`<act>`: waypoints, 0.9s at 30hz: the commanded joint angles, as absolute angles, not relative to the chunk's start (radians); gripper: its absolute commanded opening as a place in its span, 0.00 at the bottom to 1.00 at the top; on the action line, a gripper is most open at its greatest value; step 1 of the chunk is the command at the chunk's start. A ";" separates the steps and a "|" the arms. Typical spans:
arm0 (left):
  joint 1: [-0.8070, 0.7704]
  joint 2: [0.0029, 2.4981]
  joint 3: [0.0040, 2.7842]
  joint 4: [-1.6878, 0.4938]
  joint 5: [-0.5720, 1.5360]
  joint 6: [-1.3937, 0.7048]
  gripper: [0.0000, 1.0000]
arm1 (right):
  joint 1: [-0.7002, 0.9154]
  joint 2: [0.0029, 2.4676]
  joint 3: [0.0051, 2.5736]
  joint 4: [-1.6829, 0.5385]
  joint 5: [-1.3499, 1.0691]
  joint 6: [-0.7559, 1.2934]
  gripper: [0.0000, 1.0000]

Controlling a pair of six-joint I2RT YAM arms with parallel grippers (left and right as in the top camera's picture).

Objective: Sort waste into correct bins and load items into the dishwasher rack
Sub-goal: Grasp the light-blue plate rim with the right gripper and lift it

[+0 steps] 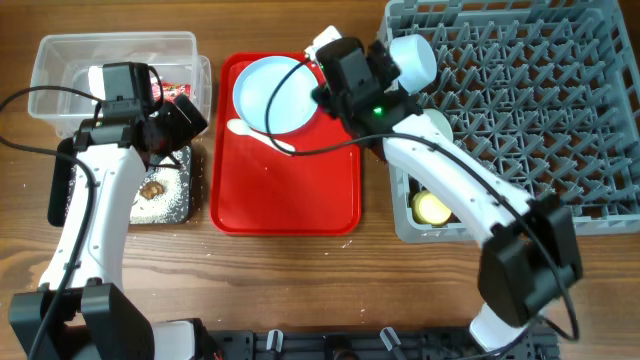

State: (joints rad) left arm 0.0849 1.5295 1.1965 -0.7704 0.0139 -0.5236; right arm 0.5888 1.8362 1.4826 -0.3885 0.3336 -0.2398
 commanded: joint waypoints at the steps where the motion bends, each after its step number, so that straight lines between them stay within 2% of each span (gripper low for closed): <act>1: 0.082 1.520 1.212 -0.771 0.018 -0.504 1.00 | 0.595 1.810 1.495 -0.387 -0.156 -0.017 0.79; 3: 0.082 1.520 1.212 -0.771 0.018 -0.504 1.00 | 0.595 1.861 1.479 -0.339 -0.142 0.223 0.63; 5: 0.082 1.520 1.212 -0.771 0.018 -0.504 1.00 | 0.595 1.936 1.479 -0.329 -0.041 0.430 0.53; 8: 0.082 1.520 1.212 -0.771 0.018 -0.504 1.00 | 0.595 2.019 1.479 -0.318 0.009 0.586 0.50; 11: 0.082 1.520 1.212 -0.771 0.018 -0.504 1.00 | 0.596 2.096 1.479 -0.291 0.070 0.613 0.37; 20: 0.082 1.520 1.212 -0.771 0.018 -0.504 1.00 | 0.595 2.207 1.479 -0.217 0.091 0.657 0.30; 23: 0.082 1.520 1.212 -0.771 0.018 -0.504 1.00 | 0.595 2.235 1.479 -0.195 0.091 0.657 0.25; 24: 0.082 1.520 1.212 -0.771 0.018 -0.504 1.00 | 0.595 2.235 1.479 -0.199 0.091 0.656 0.22; 26: 0.082 1.520 1.212 -0.771 0.018 -0.504 1.00 | 0.595 2.235 1.479 -0.212 0.091 0.655 0.08; 27: 0.082 1.520 1.212 -0.771 0.018 -0.504 1.00 | 0.593 2.235 1.480 -0.226 0.089 0.659 0.04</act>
